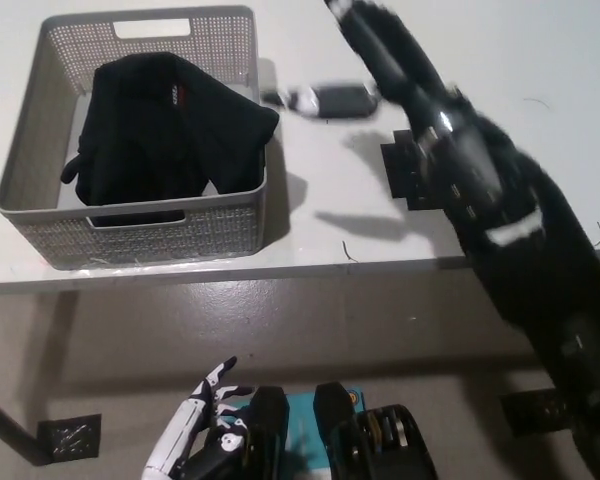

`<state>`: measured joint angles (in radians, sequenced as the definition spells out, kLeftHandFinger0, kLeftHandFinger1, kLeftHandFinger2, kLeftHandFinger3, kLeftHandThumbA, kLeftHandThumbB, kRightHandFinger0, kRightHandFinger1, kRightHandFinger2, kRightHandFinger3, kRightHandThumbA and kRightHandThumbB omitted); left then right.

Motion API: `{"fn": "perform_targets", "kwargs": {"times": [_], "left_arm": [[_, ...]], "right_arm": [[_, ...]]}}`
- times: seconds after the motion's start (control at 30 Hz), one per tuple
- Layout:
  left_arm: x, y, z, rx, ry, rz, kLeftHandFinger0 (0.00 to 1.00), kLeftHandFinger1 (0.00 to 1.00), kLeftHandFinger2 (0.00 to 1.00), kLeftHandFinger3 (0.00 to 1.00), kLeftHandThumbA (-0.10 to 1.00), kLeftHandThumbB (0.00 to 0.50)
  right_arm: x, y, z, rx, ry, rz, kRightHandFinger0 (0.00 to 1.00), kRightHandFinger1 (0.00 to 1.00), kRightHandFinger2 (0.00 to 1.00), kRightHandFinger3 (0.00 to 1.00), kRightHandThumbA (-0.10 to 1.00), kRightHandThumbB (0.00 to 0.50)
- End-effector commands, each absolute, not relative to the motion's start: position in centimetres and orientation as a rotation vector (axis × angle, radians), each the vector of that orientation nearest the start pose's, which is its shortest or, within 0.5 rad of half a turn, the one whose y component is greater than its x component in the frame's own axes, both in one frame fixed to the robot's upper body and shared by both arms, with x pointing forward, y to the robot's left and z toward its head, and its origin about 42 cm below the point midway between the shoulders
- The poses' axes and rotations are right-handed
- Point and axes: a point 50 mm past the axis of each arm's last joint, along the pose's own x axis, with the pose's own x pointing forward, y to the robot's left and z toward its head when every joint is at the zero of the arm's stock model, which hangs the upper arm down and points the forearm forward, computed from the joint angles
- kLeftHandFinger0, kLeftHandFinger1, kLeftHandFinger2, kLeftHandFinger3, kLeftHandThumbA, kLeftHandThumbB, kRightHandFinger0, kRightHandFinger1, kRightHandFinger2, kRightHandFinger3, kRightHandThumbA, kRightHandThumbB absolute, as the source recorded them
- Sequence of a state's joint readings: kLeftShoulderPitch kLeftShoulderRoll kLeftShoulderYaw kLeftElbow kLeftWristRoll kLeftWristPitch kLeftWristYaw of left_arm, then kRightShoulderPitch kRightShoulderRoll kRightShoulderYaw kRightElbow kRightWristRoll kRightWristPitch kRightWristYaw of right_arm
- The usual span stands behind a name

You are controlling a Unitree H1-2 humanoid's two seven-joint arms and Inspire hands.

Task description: Use the right hand to pick up a t shirt on the right hand side and place it into a contianer on the left side

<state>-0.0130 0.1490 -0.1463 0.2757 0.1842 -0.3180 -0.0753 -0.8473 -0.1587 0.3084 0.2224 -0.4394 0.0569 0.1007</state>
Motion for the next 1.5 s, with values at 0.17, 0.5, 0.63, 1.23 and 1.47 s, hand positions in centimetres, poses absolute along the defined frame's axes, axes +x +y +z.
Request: {"fn": "perform_targets", "kwargs": {"times": [0.17,0.5,0.63,1.23,1.47], "left_arm": [[26.0,27.3,3.8,0.277,-0.09,-0.099,0.57,0.68,0.87,1.0,0.78,0.238],[24.9,27.8,3.1,0.188,-0.088,-0.018,0.63,0.79,0.93,1.0,1.0,0.256],[24.9,27.9,3.1,0.183,-0.091,0.016,0.65,0.8,0.93,1.0,1.0,0.249],[25.5,28.4,3.7,0.196,-0.114,0.042,0.74,0.89,0.98,1.0,1.0,0.288],[25.7,28.2,4.0,0.23,-0.126,0.028,0.71,0.86,0.95,1.0,1.0,0.257]], "right_arm": [[24.9,-26.1,24.1,-0.535,-0.691,0.053,1.0,1.0,1.0,1.0,0.93,0.251],[18.9,-26.7,7.9,-0.661,-0.232,0.253,1.0,1.0,1.0,1.0,1.0,0.164],[18.9,-26.5,5.5,-0.654,-0.163,0.287,1.0,1.0,1.0,1.0,1.0,0.185],[21.6,-26.8,3.3,-0.676,-0.143,0.222,1.0,1.0,1.0,1.0,1.0,0.16],[22.2,-27.2,3.0,-0.677,-0.126,0.211,1.0,1.0,1.0,1.0,1.0,0.157]]}}
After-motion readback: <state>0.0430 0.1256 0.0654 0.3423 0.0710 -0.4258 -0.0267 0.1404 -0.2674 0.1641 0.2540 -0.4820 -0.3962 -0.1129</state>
